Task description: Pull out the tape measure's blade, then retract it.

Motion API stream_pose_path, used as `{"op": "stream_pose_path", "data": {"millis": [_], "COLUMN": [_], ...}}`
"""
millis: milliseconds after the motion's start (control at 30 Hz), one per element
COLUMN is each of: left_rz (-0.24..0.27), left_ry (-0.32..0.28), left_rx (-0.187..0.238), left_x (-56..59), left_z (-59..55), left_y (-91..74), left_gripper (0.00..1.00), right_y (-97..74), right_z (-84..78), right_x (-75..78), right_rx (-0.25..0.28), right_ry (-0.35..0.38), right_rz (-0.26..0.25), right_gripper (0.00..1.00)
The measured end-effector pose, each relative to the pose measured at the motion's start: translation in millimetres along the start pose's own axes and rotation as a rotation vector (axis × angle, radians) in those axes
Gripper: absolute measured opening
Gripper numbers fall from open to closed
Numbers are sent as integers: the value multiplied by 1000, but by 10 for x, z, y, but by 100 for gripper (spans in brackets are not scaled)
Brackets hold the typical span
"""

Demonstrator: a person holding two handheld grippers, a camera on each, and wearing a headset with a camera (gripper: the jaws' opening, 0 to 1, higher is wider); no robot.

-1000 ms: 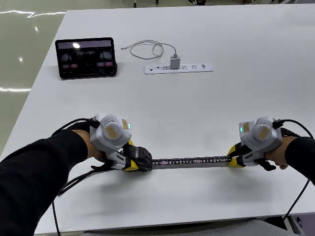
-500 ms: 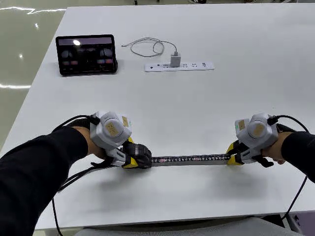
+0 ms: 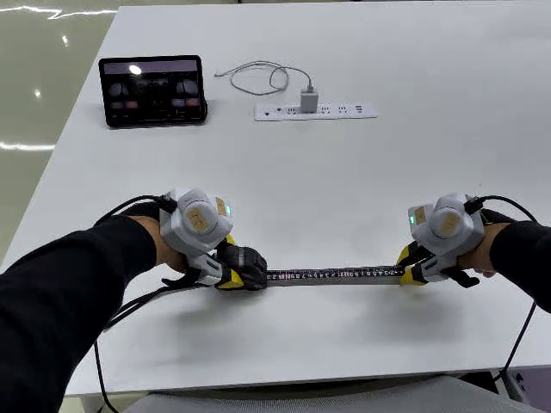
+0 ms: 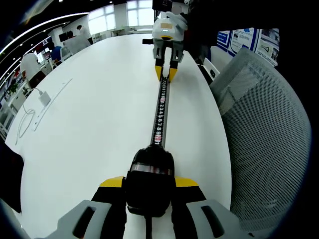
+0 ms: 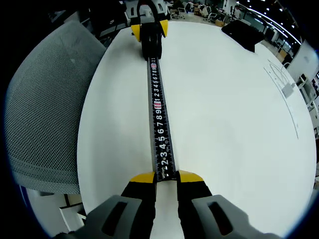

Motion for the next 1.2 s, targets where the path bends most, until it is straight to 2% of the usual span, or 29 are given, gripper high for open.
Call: {"op": "stream_pose_path", "data": {"millis": [133, 233, 400, 567, 833, 967, 1033, 1100, 1200], "left_rz": [-1, 1, 1, 4, 18, 14, 22, 17, 47], "left_ry": [4, 8, 3, 1, 21, 41, 22, 15, -3], "left_rx": [-2, -3, 0, 0, -13, -36, -54, -56, -47], "left_x": [0, 7, 5, 8, -1, -13, -38, -38, -82], "left_z": [1, 0, 0, 4, 10, -12, -49, -69, -77], "left_y": [2, 2, 2, 0, -11, -28, -46, -64, -104], "left_gripper": [30, 30, 30, 31, 32, 32, 33, 33, 39], "right_y": [2, 5, -3, -63, -128, -133, -123, -117, -105], "right_z": [-17, -29, 35, 71, 61, 54, 52, 50, 70], "right_x": [9, 24, 36, 28, -25, -56, -49, -38, -58], "right_rx": [0, -26, -1, -7, -9, -18, -16, -13, -3], "right_ry": [0, 2, 6, 26, 56, 80, 88, 95, 112], "right_rz": [11, 10, 5, -4, -10, -9, -15, -24, -28], "right_gripper": [12, 12, 17, 21, 28, 30, 34, 39, 42]}}
Point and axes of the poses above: the centre of the closed fingertips' face, and the gripper's own axes: y roughly forward along the fingers, x roughly to its right, z roughly out of its top, the point moved 1 cm from there along -y, roughly backward along the fingers, and after that the axes turned 3 degrees about -y, right-handed, at the moved point
